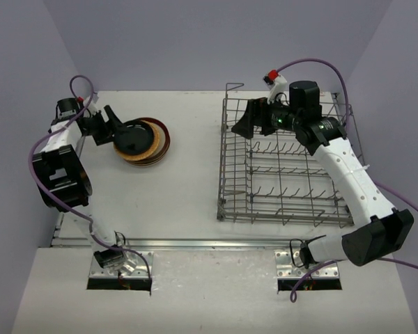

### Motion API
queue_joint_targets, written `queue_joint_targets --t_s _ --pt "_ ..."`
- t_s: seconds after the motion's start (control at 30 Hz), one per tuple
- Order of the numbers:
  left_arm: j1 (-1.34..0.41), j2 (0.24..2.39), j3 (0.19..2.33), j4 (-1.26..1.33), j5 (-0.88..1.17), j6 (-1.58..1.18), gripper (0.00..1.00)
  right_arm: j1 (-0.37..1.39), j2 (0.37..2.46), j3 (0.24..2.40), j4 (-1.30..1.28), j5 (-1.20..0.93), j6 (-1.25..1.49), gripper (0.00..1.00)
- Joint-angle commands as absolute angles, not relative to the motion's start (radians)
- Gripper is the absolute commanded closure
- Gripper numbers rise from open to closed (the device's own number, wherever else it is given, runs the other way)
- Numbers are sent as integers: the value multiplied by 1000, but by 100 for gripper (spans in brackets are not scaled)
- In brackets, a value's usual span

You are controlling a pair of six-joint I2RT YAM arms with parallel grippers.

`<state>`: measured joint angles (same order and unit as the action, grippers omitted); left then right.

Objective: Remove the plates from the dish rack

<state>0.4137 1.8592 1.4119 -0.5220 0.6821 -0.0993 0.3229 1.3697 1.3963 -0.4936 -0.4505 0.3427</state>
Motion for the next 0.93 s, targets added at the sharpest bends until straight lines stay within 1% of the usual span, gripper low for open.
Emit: queue_joint_targets --t_s 0.0,0.03,0.07,0.1,0.17,0.23,0.3,0.4,0.53,0.67,0.9 --pt "419 1730 1541 -539 541 14 13 320 1351 1468 -500 -328 269 1" --pt "413 1700 1572 -544 458 59 0 319 1344 1474 -509 -274 234 1" --pt "394 1675 1597 -543 337 97 0 319 1337 1475 -514 -221 187 1" --pt "379 1630 1601 -528 270 159 0 319 1330 1473 -517 -124 163 1" --pt "325 1575 1579 -486 101 232 0 319 1306 1447 -518 -23 90 1" --pt "281 1493 1545 -465 31 318 0 318 1292 1422 -519 98 53 1" --pt "206 1437 1487 -451 -54 345 0 315 1270 1377 -520 151 26 1" --pt "109 1319 1405 -474 -55 326 0 298 1241 1301 -520 221 28 1" --pt "18 1217 1298 -492 25 238 0 208 1192 1204 -524 183 114 1" --pt "-16 1144 1185 -434 26 201 0 169 1116 1119 -511 152 124 1" --pt "-27 1119 1183 -407 20 188 0 158 1077 1083 -495 157 124 1"
